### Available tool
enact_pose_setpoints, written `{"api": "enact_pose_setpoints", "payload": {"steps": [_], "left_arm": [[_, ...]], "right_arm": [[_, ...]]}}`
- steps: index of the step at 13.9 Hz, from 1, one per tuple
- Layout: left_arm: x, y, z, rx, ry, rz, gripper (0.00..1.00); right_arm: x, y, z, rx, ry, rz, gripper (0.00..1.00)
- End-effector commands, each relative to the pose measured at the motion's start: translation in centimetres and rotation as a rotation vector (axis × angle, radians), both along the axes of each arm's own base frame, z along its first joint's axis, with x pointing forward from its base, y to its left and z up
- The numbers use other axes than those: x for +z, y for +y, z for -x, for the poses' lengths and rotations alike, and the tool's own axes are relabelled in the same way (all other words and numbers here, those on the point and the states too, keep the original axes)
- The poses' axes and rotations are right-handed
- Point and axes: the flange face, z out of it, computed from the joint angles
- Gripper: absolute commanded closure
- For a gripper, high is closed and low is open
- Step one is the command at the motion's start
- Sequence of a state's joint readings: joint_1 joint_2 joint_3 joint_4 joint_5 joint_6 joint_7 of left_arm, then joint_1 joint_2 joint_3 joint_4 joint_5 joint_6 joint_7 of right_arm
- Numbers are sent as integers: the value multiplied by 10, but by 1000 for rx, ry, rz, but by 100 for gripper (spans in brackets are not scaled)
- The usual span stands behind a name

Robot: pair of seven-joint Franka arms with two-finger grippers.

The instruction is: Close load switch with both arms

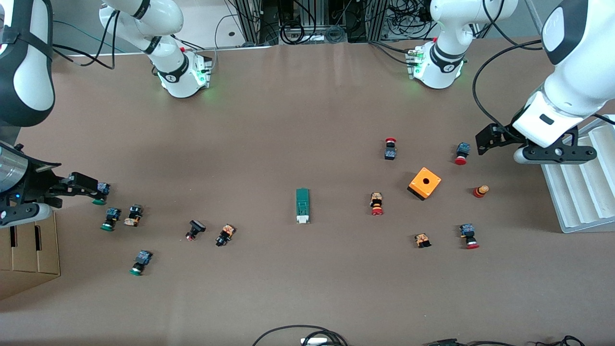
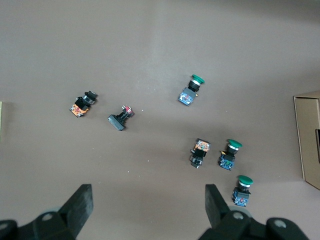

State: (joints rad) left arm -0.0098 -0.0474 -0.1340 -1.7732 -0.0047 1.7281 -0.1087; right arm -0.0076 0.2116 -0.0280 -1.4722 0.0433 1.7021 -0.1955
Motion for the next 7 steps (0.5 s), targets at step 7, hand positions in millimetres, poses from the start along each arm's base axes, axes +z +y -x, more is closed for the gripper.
{"api": "enact_pose_setpoints", "payload": {"steps": [7], "left_arm": [[9, 0, 5, -14, 4, -1, 0]], "right_arm": [[-3, -2, 1, 6, -3, 17, 0]]}}
